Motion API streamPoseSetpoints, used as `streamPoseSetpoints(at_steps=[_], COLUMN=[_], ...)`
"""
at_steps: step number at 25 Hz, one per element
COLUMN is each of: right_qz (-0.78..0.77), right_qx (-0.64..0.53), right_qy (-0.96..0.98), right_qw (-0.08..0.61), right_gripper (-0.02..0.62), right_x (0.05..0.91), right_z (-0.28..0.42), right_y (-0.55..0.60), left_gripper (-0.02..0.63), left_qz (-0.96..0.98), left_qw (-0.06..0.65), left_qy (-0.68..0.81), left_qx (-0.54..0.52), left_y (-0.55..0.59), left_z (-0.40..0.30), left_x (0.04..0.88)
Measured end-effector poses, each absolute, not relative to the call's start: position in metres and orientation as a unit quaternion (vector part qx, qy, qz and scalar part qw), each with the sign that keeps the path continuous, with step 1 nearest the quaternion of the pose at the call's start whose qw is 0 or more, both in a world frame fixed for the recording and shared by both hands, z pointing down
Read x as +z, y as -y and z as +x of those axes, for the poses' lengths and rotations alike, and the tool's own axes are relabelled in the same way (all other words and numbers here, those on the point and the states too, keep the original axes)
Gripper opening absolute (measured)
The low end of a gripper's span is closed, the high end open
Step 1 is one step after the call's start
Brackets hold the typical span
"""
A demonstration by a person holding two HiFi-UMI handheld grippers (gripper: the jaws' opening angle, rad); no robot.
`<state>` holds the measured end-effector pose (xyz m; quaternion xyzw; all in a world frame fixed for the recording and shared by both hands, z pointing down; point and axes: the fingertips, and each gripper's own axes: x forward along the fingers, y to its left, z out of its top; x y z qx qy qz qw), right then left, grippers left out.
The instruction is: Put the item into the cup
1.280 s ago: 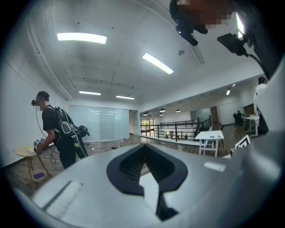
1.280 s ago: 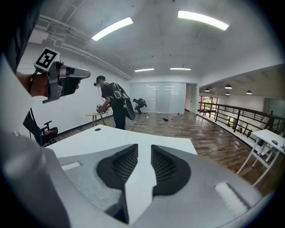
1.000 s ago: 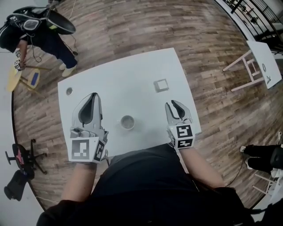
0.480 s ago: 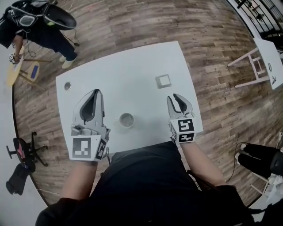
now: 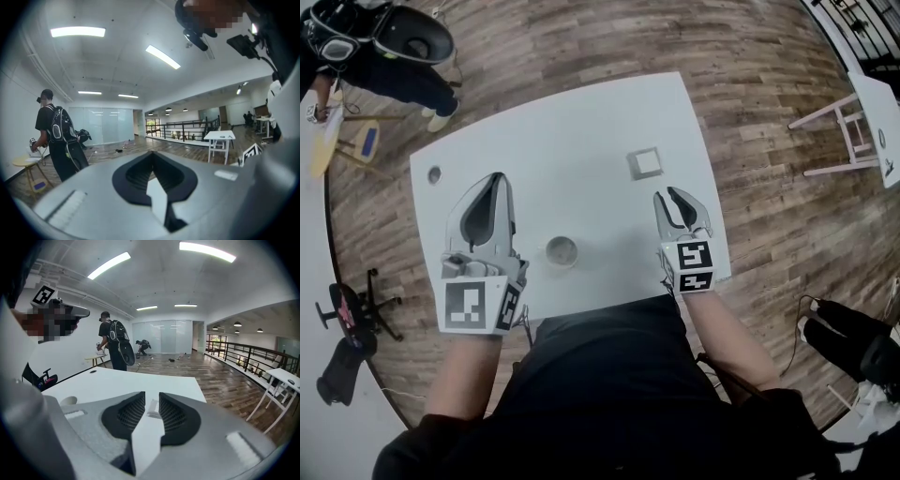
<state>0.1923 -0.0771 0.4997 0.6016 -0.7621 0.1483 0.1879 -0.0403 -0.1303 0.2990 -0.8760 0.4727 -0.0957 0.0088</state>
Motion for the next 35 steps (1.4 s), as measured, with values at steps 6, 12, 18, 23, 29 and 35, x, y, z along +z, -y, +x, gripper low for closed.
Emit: streamPoseSetpoints(at_steps=[6,12,18,23,29,35], right_qz=[0.595,0.584,0.579,0.574,0.573,0.565], right_qx=[0.162,0.168,0.175,0.178,0.182,0.197], right_qy=[0.764,0.769,0.768,0.769,0.766,0.766], right_qw=[0.19,0.2,0.212,0.219,0.226,0.235], right_gripper=[0.098,0.098,0.098,0.11,0.12,0.129], right_x=[0.514,0.528,0.542,0.548,0.555,0.566], right_z=[0.196,0.195,0.2,0.2,0.203,0.202], right_y=[0.084,0.093,0.103,0.11,0.119,0.124], left_gripper=[0.006,0.006,0.006,0.006,0.006,0.006], left_qz=[-0.874,-0.869,-0.863,-0.859,-0.855,-0.851], left_qw=[0.011,0.009,0.001,-0.002,-0.01,-0.019], left_qy=[-0.473,-0.476,-0.485,-0.489,-0.494,-0.5], left_qx=[-0.114,-0.134,-0.143,-0.149,-0.157,-0.16], left_y=[0.134,0.132,0.133,0.131,0.13,0.131], left_z=[-0.034,-0.034,-0.035,-0.038,-0.042,-0.045], left_x=[0.304,0.312,0.319,0.322,0.326,0.33])
